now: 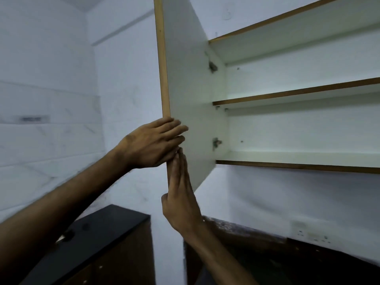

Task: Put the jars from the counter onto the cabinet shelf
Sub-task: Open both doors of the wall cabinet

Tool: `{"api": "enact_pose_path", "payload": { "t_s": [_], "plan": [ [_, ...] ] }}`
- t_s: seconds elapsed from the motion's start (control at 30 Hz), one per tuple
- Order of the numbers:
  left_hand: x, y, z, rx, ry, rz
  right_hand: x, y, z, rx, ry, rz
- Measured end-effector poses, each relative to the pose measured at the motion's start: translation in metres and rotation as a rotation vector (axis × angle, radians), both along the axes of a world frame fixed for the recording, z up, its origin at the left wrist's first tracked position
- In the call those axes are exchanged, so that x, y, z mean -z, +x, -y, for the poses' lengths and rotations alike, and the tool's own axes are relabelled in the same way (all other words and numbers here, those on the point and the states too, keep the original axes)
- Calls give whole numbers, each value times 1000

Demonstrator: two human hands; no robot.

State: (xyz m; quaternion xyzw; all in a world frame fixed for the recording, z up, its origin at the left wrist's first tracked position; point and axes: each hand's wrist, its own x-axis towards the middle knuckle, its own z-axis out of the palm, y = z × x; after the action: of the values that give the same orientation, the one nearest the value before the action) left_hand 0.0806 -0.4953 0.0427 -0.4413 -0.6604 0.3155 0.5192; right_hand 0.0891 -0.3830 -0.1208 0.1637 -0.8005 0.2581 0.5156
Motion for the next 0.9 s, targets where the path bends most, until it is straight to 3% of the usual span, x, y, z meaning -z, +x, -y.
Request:
{"api": "enact_pose_path", "payload": {
  "t_s": [0.13, 0.3, 0.43, 0.53, 0.7, 0.9],
  "plan": [
    [11, -27, 50, -178, 79, 32, 2, -44, 56, 163, 111, 68],
    [31, -52, 88, -436, 131, 106, -7, -74, 99, 187, 154, 171],
    [48, -49, 72, -411, 190, 108, -2, -68, 95, 171, 137, 193],
    [72, -41, 38, -392, 219, 209, 10, -63, 76, 185, 204, 311],
    [147, -52, -5, -375, 195, 337, 84, -49, 24, 38, 159, 375],
    [252, -70, -65, -337, 123, 595, 213, -37, -115, 153, 312, 957]
  ]
}}
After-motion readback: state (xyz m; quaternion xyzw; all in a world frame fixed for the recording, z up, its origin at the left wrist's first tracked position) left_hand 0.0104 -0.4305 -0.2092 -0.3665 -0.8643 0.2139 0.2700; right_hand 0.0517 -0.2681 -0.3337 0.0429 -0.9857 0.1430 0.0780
